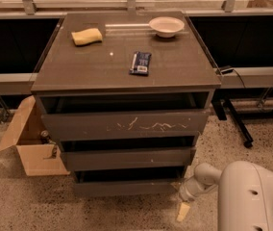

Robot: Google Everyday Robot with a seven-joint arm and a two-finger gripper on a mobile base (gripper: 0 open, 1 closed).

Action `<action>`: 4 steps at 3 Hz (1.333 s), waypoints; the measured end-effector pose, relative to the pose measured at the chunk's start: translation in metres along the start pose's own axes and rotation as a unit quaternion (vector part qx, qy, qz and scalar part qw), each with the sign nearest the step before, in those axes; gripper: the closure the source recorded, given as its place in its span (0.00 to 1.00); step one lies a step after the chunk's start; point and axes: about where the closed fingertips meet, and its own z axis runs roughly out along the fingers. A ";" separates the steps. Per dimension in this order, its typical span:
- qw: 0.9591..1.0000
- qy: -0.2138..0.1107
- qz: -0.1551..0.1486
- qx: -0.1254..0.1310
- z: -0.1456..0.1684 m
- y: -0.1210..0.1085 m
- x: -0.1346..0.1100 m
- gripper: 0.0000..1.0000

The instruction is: Close bottom drawer

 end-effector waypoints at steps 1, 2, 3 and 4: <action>1.000 -0.008 0.005 0.013 -0.010 -0.011 0.006 0.00; 1.000 -0.017 0.010 0.021 -0.015 -0.015 0.012 0.00; 0.999 -0.024 0.016 0.028 -0.019 -0.019 0.018 0.00; 0.999 -0.032 0.022 0.033 -0.022 -0.021 0.022 0.00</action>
Offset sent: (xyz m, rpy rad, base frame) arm 0.0227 -0.0319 0.0108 0.0391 -0.0489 -0.0664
